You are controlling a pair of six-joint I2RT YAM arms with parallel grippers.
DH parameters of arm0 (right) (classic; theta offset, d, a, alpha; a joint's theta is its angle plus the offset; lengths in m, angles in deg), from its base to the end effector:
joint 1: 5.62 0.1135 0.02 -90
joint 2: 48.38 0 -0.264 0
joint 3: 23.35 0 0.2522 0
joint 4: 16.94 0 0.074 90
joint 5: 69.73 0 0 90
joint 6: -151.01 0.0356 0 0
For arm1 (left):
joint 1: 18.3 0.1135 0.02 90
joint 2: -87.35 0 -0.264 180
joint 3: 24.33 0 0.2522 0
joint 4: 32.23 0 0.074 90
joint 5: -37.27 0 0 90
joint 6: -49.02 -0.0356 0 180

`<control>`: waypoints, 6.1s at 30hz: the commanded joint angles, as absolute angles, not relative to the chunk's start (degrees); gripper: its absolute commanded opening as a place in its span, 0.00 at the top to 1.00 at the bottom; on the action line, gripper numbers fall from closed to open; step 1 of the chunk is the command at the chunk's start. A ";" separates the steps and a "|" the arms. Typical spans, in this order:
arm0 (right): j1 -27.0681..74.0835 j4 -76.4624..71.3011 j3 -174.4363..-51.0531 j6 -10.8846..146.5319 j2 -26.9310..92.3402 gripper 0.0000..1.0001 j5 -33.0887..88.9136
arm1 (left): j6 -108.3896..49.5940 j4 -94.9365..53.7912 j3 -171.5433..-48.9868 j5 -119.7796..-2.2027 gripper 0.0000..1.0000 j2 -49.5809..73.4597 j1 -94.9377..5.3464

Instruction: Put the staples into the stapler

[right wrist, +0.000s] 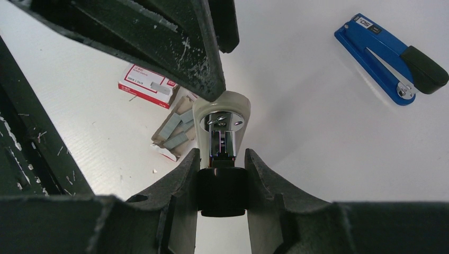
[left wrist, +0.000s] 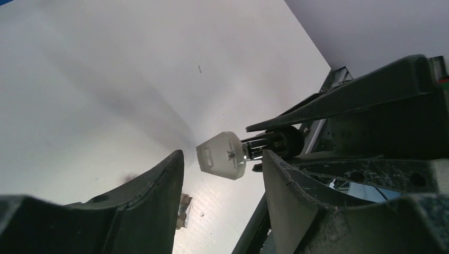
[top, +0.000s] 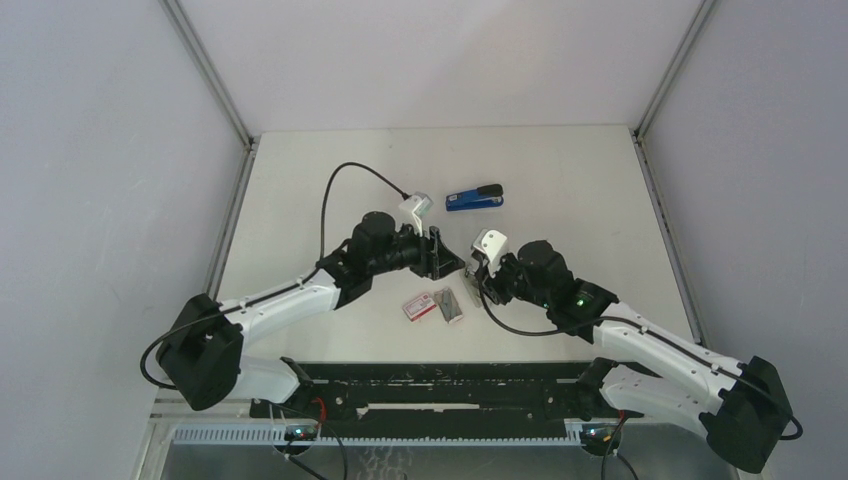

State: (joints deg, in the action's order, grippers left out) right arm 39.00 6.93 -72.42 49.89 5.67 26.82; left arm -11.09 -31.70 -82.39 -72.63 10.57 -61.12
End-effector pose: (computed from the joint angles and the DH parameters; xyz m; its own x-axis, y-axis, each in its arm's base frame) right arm 0.1481 0.1518 0.2526 -0.1887 -0.4554 -0.8701 -0.8207 0.5596 -0.1149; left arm 0.2118 -0.2128 0.2541 -0.6456 -0.0406 -0.7626 0.6379 0.5203 -0.5678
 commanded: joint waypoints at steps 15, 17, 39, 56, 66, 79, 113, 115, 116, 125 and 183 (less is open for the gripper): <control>38.87 4.65 -79.03 52.03 1.58 1.00 26.35 | -12.64 -24.30 -87.79 -60.72 0.50 5.55 -62.90; 38.62 6.08 -80.62 52.39 0.67 1.00 26.44 | -12.36 -24.02 -87.78 -60.09 0.50 4.64 -62.45; 25.70 -2.07 -88.09 63.26 -5.07 1.00 33.54 | -11.68 -34.44 -83.55 -67.24 0.50 0.12 -55.74; 26.51 1.67 -85.53 59.06 -2.38 1.00 37.50 | -11.32 -30.13 -85.77 -60.01 0.46 24.51 -58.93; 32.90 1.34 -82.99 54.19 -1.53 1.00 35.23 | -6.87 -28.51 -90.84 -64.12 0.42 20.38 -63.97; 36.28 2.09 -83.03 52.05 -0.37 1.00 33.62 | -3.72 -32.28 -90.49 -67.10 0.42 17.66 -64.64; 36.20 -0.90 -80.87 51.09 -1.77 1.00 31.92 | 1.79 -31.42 -87.23 -71.96 0.99 13.76 -63.64; 35.50 -1.97 -78.97 51.54 -3.46 1.00 30.41 | 3.06 -32.41 -84.40 -69.88 1.00 16.84 -61.10; 34.98 -2.66 -77.81 51.92 -4.32 1.00 30.01 | 3.47 -33.00 -83.18 -69.36 1.00 18.36 -59.71; 29.26 -7.66 -68.61 56.12 -5.12 0.95 29.69 | 1.92 -28.37 -80.98 -67.74 1.00 29.90 -51.68; 17.38 -8.90 -67.70 64.93 9.98 0.33 35.90 | 18.84 -46.72 -72.30 -70.44 1.00 34.92 -41.41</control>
State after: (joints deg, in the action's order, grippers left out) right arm 17.95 -6.77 -66.87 67.16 13.91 33.46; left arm 14.05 -37.01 -72.82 -67.93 33.63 -41.93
